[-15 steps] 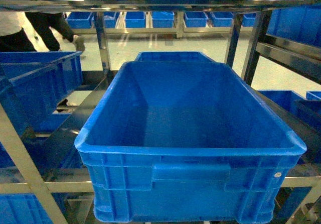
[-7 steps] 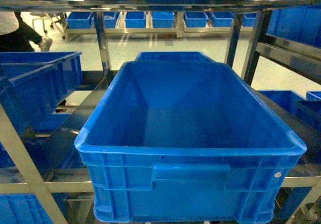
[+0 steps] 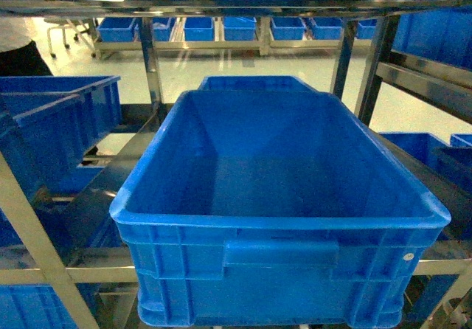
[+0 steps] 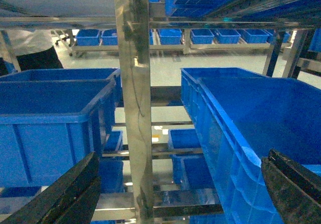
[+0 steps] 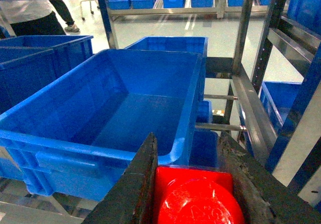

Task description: Pick red block from blue box to shelf

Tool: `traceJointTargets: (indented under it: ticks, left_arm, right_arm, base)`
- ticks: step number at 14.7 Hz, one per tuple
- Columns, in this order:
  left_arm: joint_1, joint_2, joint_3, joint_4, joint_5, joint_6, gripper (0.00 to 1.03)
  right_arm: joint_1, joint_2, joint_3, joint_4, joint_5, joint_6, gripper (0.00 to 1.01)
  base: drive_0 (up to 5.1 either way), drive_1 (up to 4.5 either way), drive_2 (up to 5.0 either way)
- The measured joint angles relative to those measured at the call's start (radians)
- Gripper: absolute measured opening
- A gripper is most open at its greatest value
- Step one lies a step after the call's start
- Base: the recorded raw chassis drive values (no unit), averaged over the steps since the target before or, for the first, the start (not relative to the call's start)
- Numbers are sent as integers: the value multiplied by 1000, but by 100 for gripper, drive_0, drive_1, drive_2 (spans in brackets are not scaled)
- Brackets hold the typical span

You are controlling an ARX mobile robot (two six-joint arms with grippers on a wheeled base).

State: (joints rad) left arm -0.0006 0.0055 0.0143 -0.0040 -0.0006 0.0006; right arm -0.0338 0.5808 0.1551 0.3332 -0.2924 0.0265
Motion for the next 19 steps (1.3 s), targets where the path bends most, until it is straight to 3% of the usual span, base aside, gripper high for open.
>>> traceJointTargets:
  ticks: [9,10,11,16,19]
  left_arm:
    - [0,0,0,0,0,0,98]
    - [0,0,0,0,0,0,98]
    - [0,0,0,0,0,0,98]
    - [0,0,0,0,0,0,98]
    - [0,0,0,0,0,0,98]
  right_arm:
    - [0,0,1,-11,2,-1,29]
    - [16,-6,31,-138,70,-14,29]
    - [16,-1,37,-174,87,-23,29]
    - [36,76,53,-164,82,-23,29]
    - [119,360,232,-4,74,12,29]
  base:
    - [0,0,0]
    - [0,0,0]
    - [0,0,0]
    - [0,0,0]
    - [0,0,0]
